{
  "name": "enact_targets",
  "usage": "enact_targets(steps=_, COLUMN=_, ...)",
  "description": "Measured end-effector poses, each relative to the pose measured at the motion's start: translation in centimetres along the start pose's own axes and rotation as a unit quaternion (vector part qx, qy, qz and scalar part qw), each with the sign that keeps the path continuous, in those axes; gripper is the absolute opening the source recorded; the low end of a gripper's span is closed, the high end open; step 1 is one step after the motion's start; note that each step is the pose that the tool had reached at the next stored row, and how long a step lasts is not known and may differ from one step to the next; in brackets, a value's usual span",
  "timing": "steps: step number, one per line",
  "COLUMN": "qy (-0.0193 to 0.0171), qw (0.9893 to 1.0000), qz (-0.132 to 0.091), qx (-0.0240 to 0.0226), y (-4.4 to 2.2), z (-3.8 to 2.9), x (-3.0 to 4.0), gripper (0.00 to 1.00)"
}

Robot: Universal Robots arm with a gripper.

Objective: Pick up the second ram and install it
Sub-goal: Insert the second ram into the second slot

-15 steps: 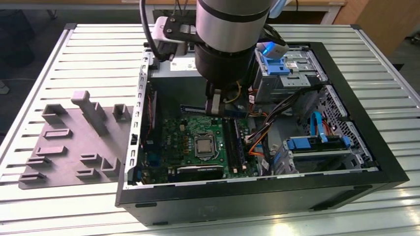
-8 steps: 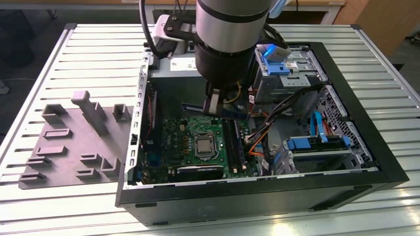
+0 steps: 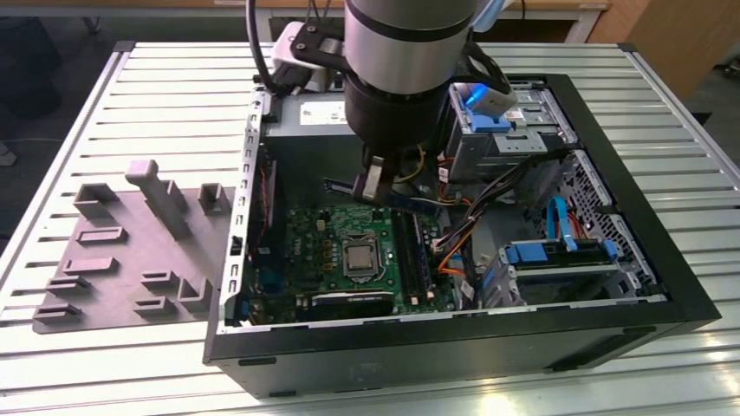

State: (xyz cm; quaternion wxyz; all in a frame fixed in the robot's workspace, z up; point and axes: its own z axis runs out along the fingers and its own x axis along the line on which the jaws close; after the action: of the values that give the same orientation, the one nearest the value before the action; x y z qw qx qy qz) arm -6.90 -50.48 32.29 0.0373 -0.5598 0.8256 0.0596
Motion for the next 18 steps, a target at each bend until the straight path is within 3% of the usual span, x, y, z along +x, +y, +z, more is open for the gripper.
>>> enact_targets(steps=4, qy=-0.0014, qw=0.9997, qz=0.025, qx=0.0033, y=0.01, z=0.05, x=0.02, gripper=0.11)
enact_targets(steps=8, qy=-0.0029, qw=0.9986, qz=0.052, qx=0.0067, y=0.02, z=0.10, x=0.03, gripper=0.11)
enact_targets(steps=18, qy=-0.0068, qw=0.9928, qz=0.119, qx=0.0154, y=0.05, z=0.20, x=0.05, gripper=0.11)
